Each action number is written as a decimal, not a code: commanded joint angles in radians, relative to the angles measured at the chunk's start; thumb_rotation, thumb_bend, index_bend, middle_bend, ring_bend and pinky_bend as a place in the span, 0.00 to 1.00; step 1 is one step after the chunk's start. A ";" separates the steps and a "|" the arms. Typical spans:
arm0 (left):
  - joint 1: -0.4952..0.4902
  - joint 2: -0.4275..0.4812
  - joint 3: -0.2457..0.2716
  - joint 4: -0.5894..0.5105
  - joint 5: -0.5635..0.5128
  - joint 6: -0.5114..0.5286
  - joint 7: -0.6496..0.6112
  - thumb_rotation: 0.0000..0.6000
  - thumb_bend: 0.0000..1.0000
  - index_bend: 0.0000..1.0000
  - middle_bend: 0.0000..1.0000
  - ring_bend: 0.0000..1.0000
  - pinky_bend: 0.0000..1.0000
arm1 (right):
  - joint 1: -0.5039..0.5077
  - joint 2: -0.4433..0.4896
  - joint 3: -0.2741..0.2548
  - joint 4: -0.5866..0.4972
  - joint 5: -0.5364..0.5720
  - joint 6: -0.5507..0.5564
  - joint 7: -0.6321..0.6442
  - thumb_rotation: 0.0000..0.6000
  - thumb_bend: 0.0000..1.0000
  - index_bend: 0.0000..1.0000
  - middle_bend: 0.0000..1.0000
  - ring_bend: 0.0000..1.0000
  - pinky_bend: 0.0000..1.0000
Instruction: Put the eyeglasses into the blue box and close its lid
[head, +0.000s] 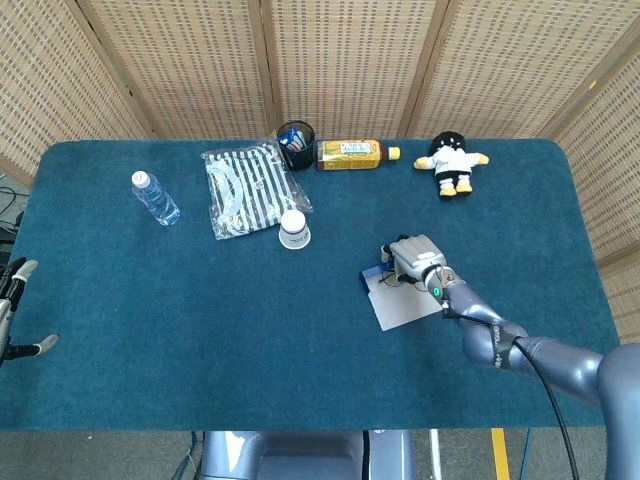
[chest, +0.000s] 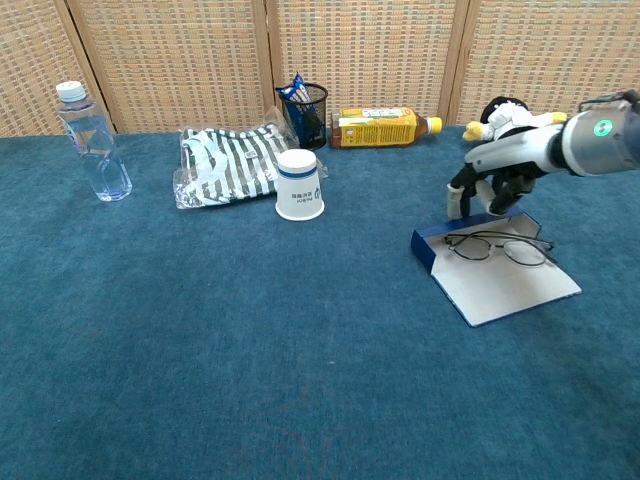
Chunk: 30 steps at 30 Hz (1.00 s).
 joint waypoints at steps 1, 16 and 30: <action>0.001 -0.002 0.003 -0.004 0.006 0.003 0.007 1.00 0.00 0.00 0.00 0.00 0.00 | -0.035 0.054 -0.058 -0.041 0.006 0.040 -0.004 1.00 1.00 0.31 0.29 0.16 0.24; 0.007 -0.003 0.013 -0.022 0.032 0.024 0.025 1.00 0.00 0.00 0.00 0.00 0.00 | -0.136 0.213 -0.072 -0.210 -0.123 0.137 0.101 1.00 0.53 0.21 0.01 0.00 0.24; 0.019 0.002 0.022 -0.022 0.062 0.047 0.006 1.00 0.00 0.00 0.00 0.00 0.00 | -0.347 0.153 -0.077 -0.173 -0.527 0.488 0.197 1.00 0.00 0.00 0.00 0.00 0.09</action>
